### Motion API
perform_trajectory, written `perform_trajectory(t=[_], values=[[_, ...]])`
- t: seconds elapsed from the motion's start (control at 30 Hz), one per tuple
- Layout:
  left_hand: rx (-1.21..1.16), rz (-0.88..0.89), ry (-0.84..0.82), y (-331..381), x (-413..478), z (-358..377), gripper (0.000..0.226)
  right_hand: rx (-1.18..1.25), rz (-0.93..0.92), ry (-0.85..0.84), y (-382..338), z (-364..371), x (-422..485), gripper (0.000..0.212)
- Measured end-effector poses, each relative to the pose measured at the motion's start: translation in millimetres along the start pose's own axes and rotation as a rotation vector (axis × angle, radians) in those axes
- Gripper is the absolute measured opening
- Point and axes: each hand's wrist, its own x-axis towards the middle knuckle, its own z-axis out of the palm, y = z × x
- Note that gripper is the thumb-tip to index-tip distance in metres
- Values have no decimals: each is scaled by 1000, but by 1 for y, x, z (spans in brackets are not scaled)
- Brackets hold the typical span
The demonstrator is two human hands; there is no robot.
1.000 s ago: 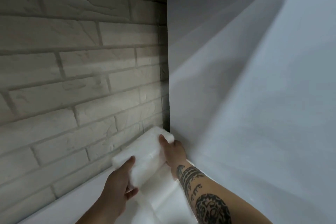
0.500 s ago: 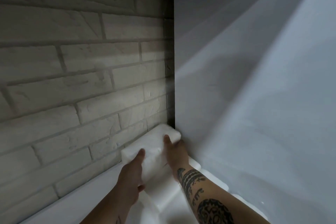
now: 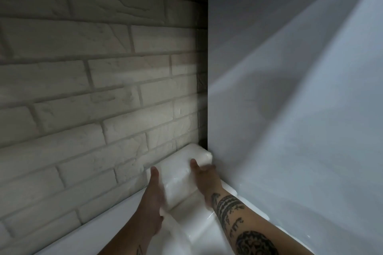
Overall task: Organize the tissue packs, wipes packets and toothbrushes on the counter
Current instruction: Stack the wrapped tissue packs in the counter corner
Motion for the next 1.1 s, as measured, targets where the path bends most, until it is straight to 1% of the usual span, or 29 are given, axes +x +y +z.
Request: perform_trajectory(t=[0.03, 0.07, 0.13, 0.2, 0.3, 0.37, 0.43, 0.5, 0.63, 0.67, 0.73, 0.83, 0.9, 1.03, 1.1], values=[[-21, -6, 20, 0, -2, -2, 97, -15, 6, -6, -1, 0, -5, 103], [-36, -5, 28, -2, -2, -6, 96, -13, 0, -4, -1, -1, -10, 107], [-68, 3, 45, -2, -8, -15, 89, 79, 7, 11, -3, -3, -23, 97], [-31, 33, 44, -7, -12, -28, 79, 142, 13, 8, -2, -8, -38, 95], [61, 54, 51, -11, -27, -59, 65, 144, -27, -11, -2, -13, -69, 90], [136, 54, 25, -16, -39, -84, 51, 155, -46, -28, -4, -14, -92, 84], [182, 62, 9, -19, -58, -108, 32, 147, -72, -67, -11, -13, -119, 74], [223, 99, 19, -18, -79, -126, 21, 107, -106, -102, -18, -10, -145, 61], [323, 200, 18, -7, -126, -154, 16, 139, -157, -206, -34, 3, -204, 23], [344, 224, 23, -5, -138, -163, 16, 138, -180, -229, -37, 8, -220, 21], [361, 275, 47, 0, -165, -187, 18, 135, -222, -269, -45, 22, -253, 24], [379, 340, 92, -1, -198, -239, 17, 124, -270, -337, -52, 51, -300, 15], [382, 359, 142, -6, -213, -277, 16, 122, -286, -376, -55, 76, -330, 12], [369, 362, 259, -22, -242, -352, 19, 109, -299, -433, -58, 128, -391, 13], [364, 378, 313, -32, -254, -383, 16, 104, -294, -473, -57, 151, -419, 9]])
